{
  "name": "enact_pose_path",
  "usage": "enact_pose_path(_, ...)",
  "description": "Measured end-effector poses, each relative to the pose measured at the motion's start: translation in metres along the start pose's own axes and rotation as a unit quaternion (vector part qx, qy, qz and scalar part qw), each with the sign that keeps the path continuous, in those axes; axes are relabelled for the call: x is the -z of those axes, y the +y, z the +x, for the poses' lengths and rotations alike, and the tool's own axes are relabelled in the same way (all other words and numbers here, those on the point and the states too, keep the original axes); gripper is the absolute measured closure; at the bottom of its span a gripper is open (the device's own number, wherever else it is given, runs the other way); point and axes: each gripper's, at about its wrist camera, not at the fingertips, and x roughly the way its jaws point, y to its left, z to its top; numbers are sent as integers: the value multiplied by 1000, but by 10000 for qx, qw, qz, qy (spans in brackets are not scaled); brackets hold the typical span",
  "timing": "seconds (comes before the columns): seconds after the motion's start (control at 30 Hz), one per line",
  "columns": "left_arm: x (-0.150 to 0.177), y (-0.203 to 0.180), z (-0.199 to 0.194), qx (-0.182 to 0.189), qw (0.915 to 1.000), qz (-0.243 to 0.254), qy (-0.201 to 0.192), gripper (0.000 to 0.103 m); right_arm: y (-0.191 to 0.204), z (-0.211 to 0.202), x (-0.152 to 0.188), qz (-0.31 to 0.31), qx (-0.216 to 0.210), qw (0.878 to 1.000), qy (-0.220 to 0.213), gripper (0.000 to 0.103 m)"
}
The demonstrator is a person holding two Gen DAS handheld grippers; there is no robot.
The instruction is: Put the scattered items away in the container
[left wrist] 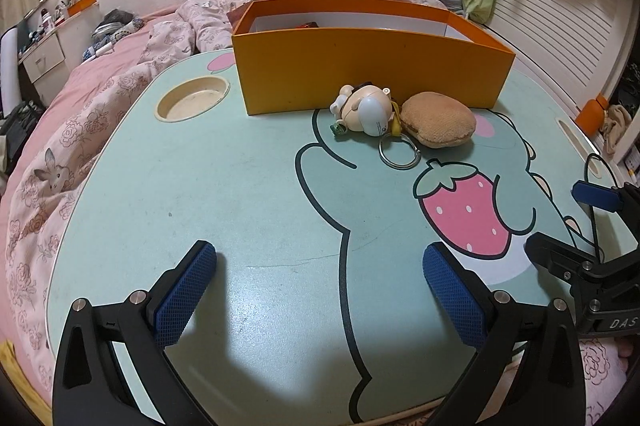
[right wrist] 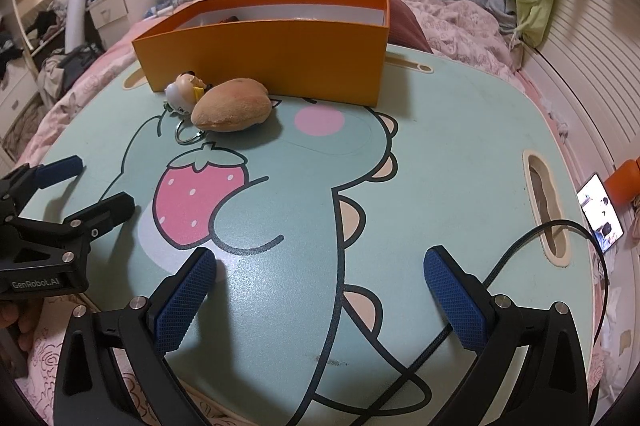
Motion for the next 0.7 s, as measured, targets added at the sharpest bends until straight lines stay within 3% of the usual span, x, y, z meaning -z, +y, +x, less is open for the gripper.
enact_pose_path(0.7, -1, 0, 0, 3, 10000, 2, -3, 0, 1, 0, -2, -75, -50, 10000, -4, 0)
